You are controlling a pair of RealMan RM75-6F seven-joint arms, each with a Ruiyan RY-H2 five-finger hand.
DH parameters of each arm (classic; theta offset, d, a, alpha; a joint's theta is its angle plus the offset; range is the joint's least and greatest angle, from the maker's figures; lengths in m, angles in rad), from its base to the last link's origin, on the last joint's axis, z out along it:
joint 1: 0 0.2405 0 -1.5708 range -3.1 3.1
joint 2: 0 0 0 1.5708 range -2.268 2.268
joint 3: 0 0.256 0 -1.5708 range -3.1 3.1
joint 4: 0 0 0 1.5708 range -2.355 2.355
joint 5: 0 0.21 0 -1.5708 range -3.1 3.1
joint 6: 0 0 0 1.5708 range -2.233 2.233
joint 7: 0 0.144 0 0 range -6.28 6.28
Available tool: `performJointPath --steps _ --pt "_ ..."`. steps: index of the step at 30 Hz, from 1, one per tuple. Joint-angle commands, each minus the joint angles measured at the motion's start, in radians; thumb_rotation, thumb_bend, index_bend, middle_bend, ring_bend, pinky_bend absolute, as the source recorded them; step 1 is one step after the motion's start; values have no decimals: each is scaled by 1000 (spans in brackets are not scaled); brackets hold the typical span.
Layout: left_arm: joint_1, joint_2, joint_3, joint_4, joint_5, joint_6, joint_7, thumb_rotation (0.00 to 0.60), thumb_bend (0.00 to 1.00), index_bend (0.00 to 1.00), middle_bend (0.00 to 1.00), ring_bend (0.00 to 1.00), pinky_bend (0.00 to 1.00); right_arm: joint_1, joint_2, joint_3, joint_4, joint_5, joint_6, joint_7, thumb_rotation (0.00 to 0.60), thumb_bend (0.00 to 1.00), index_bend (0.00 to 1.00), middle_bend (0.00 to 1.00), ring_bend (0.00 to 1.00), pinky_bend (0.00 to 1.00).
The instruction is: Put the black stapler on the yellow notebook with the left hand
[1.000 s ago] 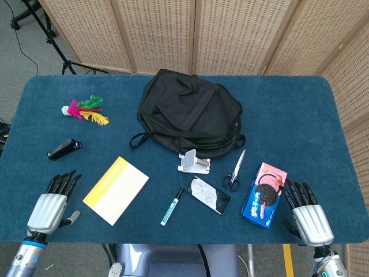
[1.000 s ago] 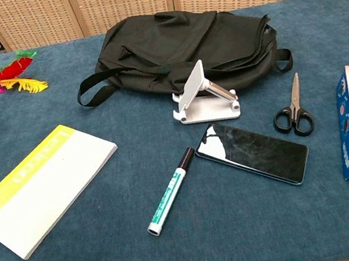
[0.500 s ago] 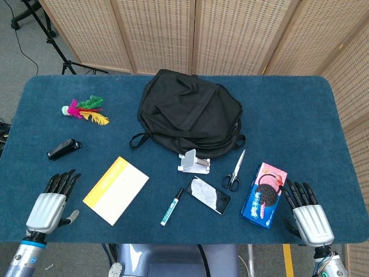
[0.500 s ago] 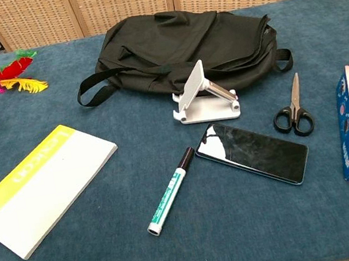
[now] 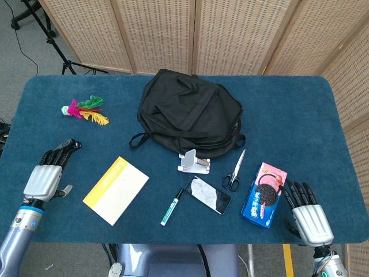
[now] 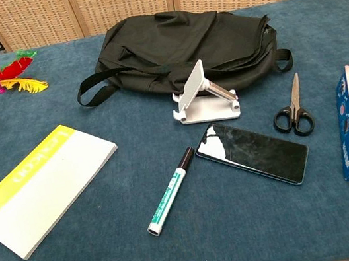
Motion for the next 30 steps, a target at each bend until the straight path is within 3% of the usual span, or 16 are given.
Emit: performJointPath --steps 1,11,26,30 --pt "-70 -21 -40 124 -103 -110 -33 600 251 0 0 0 0 0 -1 1 0 3 -1 -1 600 337 67 0 0 0" --pt "-167 -79 -59 360 -233 -250 -47 600 254 0 0 0 0 6 -12 7 9 24 -19 -17 600 337 67 0 0 0" --pt "-213 -190 -34 535 -307 -302 -43 600 271 2 0 0 0 2 -9 12 10 22 0 -13 600 337 67 0 0 0" --pt "-222 -218 -33 584 -316 -307 -47 600 280 45 0 0 0 4 -10 11 11 22 -3 -14 600 337 67 0 0 0"
